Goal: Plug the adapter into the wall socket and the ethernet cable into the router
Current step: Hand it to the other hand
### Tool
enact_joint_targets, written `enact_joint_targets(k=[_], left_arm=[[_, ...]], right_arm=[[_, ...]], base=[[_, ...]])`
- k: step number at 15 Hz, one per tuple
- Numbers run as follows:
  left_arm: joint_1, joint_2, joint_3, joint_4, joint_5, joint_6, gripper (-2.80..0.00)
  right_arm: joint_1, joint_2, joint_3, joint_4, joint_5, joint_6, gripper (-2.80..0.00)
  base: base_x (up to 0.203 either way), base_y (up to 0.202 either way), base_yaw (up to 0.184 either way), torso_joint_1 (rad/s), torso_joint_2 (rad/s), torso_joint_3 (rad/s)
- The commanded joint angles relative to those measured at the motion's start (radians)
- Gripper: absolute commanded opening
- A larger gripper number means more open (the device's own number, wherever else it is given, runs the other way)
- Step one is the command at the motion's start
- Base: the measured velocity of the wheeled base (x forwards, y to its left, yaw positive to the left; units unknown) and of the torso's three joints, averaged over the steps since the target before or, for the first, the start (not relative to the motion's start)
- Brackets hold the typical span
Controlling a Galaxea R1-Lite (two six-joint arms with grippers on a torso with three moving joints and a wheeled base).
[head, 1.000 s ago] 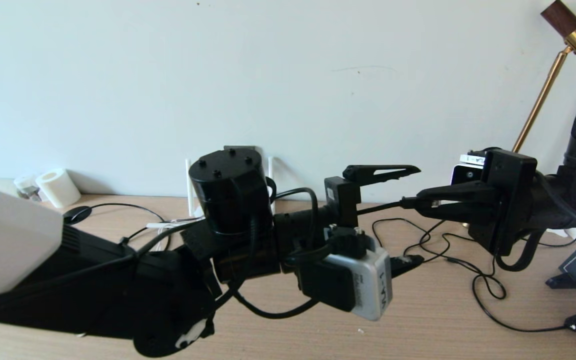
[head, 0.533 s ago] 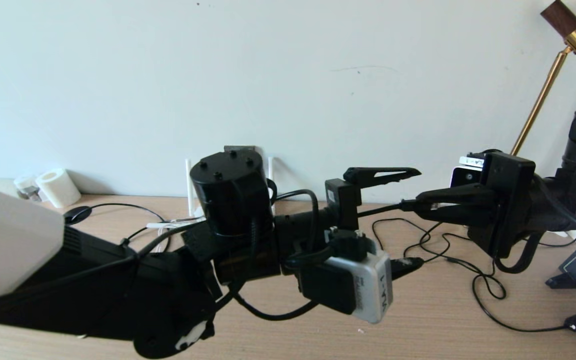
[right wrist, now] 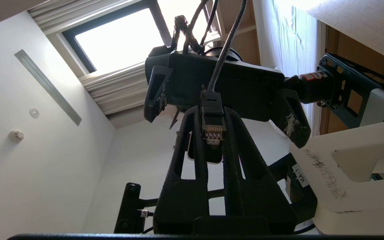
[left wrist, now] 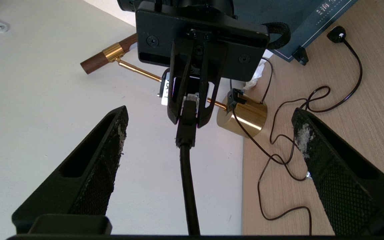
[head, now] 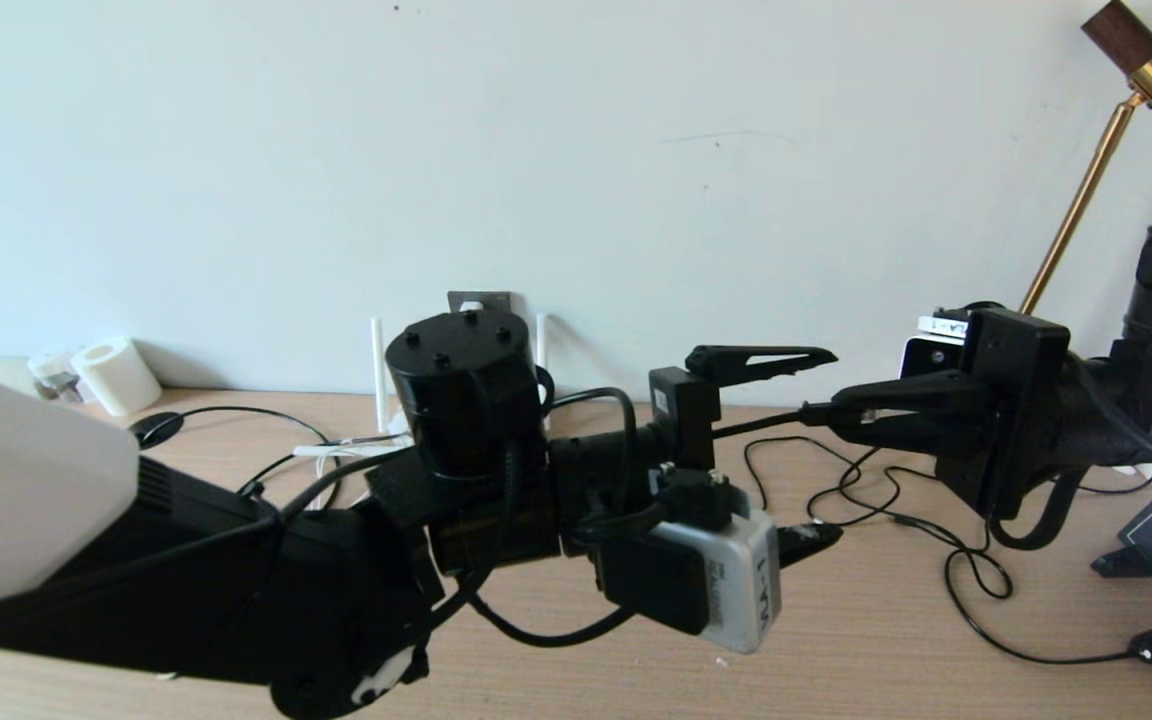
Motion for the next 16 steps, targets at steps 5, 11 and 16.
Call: enact_joint_targets(k=[5,11,16], left_arm=[[0.005,0.005,-0.004,-0.007,-0.002,0.003,-2.80],[-0.004,0.016,-0.021,-0.009,-0.001,0.003,-2.80],[-0.003,0.015,-0.021,-0.011,-0.001,0.003,-2.80]], right_arm=[[0.008,-0.007,0.012,-0.004,0.008,0.007,-2.80],[0.023,-0.004,0.021,-0.004,0.003,-0.003,-2.80],[0.023,-0.004,0.021,-0.003,0.003,-0.005,-2.80]], base=[[0.000,0.000,0.000,0.000,0.00,0.000],[0.000,0.000,0.000,0.000,0.00,0.000],[0.000,0.000,0.000,0.000,0.00,0.000]])
